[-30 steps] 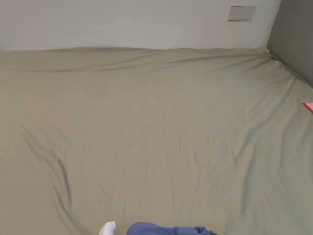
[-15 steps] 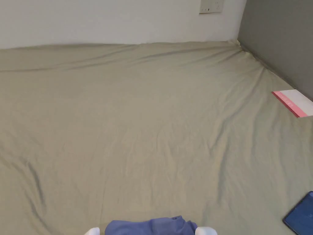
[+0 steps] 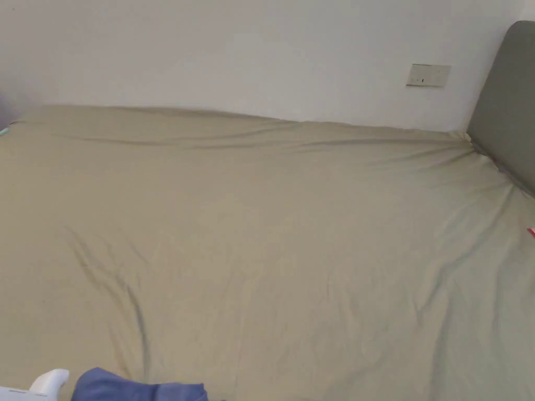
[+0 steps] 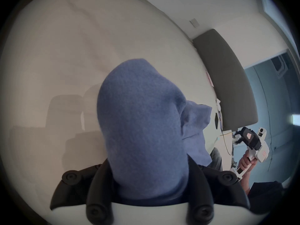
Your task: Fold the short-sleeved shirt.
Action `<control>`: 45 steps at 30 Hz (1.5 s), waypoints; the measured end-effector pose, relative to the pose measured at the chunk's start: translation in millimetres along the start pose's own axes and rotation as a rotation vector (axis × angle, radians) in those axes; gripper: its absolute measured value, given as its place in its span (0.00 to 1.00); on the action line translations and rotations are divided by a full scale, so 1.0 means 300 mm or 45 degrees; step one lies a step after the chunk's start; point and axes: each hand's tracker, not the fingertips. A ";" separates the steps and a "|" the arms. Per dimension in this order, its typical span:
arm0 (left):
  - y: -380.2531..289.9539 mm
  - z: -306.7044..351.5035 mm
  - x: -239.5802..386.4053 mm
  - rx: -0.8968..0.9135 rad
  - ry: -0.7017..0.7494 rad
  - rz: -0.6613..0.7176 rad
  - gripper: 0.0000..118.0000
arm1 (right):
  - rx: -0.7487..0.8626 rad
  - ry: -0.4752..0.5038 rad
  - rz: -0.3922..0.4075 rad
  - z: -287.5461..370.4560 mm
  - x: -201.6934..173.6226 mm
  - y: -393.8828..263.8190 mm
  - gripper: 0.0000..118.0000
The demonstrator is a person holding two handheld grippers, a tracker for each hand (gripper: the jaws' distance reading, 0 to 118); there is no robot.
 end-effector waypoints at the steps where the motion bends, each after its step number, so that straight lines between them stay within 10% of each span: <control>1: 0.012 0.057 -0.065 -0.014 0.014 0.029 0.28 | 0.003 -0.003 0.012 -0.001 -0.017 0.005 0.06; 6: 0.044 0.373 -0.352 0.026 0.310 0.105 0.28 | 0.001 -0.010 0.042 -0.003 -0.080 -0.001 0.06; 14: -0.014 0.482 -0.617 0.097 0.166 0.396 0.29 | -0.041 -0.052 0.034 -0.047 -0.126 -0.041 0.06; 21: -0.095 0.498 -0.406 0.132 0.239 0.337 0.32 | -0.057 -0.047 0.062 -0.036 -0.152 -0.043 0.06; 23: -0.081 0.562 -0.368 0.146 0.440 0.231 0.56 | -0.035 -0.029 0.082 -0.013 -0.156 -0.031 0.06; 28: -0.107 0.814 -0.197 0.495 0.458 0.281 0.75 | 0.045 -0.025 0.102 0.037 -0.155 0.009 0.06; 32: -0.190 0.970 0.111 0.993 0.651 0.258 0.76 | 0.136 -0.068 0.212 0.086 -0.185 0.069 0.06; 35: -0.295 0.958 0.212 1.360 0.289 0.221 0.76 | 0.220 -0.129 0.302 0.128 -0.232 0.132 0.06; 45: -0.372 0.678 0.876 1.447 0.582 -0.245 0.76 | 0.525 -0.303 0.595 0.325 -0.383 0.231 0.06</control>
